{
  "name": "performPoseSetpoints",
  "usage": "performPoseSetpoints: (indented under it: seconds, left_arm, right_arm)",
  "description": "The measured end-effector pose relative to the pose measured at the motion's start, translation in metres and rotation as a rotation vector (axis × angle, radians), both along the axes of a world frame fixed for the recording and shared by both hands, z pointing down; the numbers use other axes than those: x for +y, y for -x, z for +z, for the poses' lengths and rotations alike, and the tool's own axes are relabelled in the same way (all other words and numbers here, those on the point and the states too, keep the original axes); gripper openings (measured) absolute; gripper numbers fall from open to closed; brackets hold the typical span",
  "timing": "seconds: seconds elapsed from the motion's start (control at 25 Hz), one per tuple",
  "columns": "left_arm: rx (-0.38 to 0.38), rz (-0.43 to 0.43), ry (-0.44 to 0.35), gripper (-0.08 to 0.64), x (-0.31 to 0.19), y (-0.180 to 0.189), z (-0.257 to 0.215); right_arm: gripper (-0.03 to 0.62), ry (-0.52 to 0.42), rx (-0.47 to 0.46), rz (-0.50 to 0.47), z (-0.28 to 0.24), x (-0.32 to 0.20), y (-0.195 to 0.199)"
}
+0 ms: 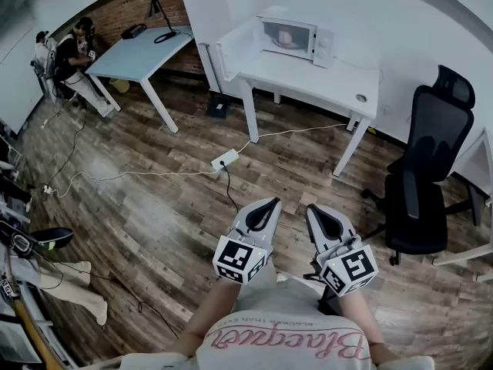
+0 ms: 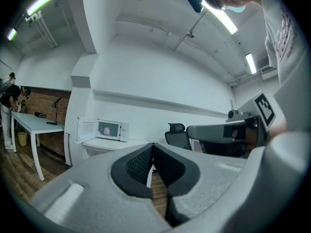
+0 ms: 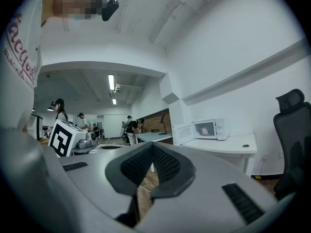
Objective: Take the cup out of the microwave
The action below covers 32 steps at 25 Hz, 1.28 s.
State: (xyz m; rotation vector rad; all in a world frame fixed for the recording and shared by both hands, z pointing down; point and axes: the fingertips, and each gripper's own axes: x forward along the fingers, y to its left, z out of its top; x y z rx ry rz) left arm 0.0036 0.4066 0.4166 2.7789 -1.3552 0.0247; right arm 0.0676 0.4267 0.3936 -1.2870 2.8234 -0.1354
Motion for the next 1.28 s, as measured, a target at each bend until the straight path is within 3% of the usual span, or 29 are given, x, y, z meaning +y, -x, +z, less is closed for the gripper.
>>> performPoseSetpoints:
  seconds: [0.64,0.88,1.28]
  left_arm:
    - [0.055,-0.01,0.019,0.005,-0.066,0.012,0.003]
    - [-0.013,-0.036,0.047,0.005,-0.105,0.021,0.013]
    - [-0.015,-0.008,0.043,0.005,-0.18,0.032,0.012]
  right_arm:
    - [0.012,0.017,-0.01,0.03,0.008,-0.061,0.006]
    - [0.012,0.02,-0.011,0.037,0.009,-0.096,0.013]
    - [0.012,0.026,-0.003,0.055,0.01,-0.166,0.03]
